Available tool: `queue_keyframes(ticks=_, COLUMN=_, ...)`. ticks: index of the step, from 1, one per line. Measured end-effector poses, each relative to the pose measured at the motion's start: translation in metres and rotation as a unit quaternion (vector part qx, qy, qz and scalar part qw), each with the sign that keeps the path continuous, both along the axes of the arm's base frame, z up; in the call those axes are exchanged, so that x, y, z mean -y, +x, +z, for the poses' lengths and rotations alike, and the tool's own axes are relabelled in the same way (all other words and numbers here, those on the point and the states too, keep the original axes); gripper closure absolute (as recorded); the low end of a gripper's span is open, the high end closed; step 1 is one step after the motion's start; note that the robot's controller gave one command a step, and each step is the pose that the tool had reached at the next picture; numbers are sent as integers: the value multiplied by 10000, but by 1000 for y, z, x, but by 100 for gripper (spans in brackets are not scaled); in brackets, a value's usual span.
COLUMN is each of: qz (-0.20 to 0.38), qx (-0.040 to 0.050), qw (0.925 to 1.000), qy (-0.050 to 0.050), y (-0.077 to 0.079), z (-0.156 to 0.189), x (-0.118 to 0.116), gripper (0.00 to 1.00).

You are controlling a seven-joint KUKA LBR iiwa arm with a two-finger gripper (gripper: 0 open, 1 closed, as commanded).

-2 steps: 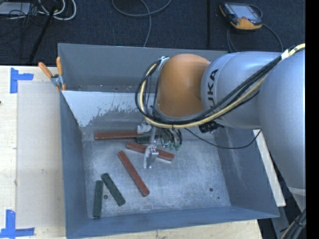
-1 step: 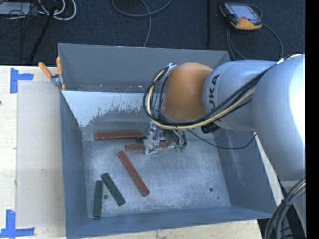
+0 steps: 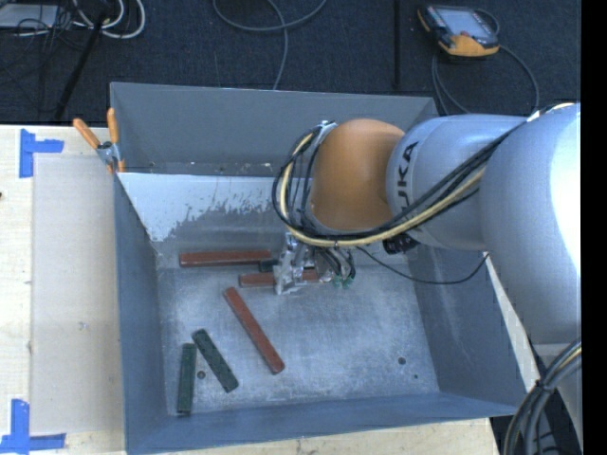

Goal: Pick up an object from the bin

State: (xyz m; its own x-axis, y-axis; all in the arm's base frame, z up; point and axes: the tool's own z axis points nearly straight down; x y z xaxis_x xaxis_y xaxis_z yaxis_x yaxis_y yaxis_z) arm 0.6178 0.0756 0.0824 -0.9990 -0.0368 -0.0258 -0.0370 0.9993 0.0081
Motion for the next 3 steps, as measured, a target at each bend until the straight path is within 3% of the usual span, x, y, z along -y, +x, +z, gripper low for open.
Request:
queue_keyframes(ticks=1, qz=418, qx=-98, qw=9991, qy=-41, y=-10, z=12, x=0, gripper=100)
queue_keyframes(ticks=2, qz=472, qx=-123, qw=9988, qy=-48, y=-6, z=34, x=1, gripper=0)
queue_keyframes(ticks=3, qz=277, qx=-130, qw=9995, qy=-45, y=-3, z=23, x=0, gripper=0)
